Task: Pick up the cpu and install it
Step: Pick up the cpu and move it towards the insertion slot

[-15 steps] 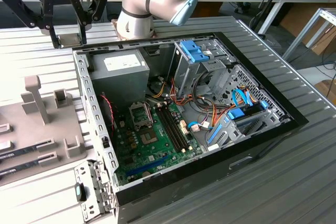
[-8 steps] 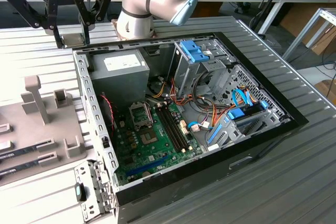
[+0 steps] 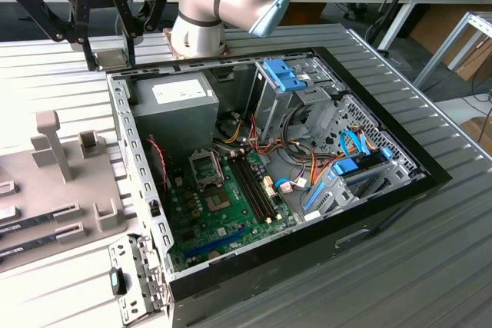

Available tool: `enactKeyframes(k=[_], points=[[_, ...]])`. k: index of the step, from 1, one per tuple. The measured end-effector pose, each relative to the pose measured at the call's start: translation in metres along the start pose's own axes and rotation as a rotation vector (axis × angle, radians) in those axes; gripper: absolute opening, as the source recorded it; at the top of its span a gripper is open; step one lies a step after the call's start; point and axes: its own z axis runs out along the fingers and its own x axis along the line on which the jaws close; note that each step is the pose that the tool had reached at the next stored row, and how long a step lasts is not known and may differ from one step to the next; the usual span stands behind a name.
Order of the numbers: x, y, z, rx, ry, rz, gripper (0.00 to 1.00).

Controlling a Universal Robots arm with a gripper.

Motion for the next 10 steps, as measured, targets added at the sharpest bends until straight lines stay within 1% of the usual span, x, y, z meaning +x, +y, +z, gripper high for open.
enactKeyframes(k=[10], points=[[-0.0067,-0.0003,0.0013,0.0000,0.0000,0.000,0.47]])
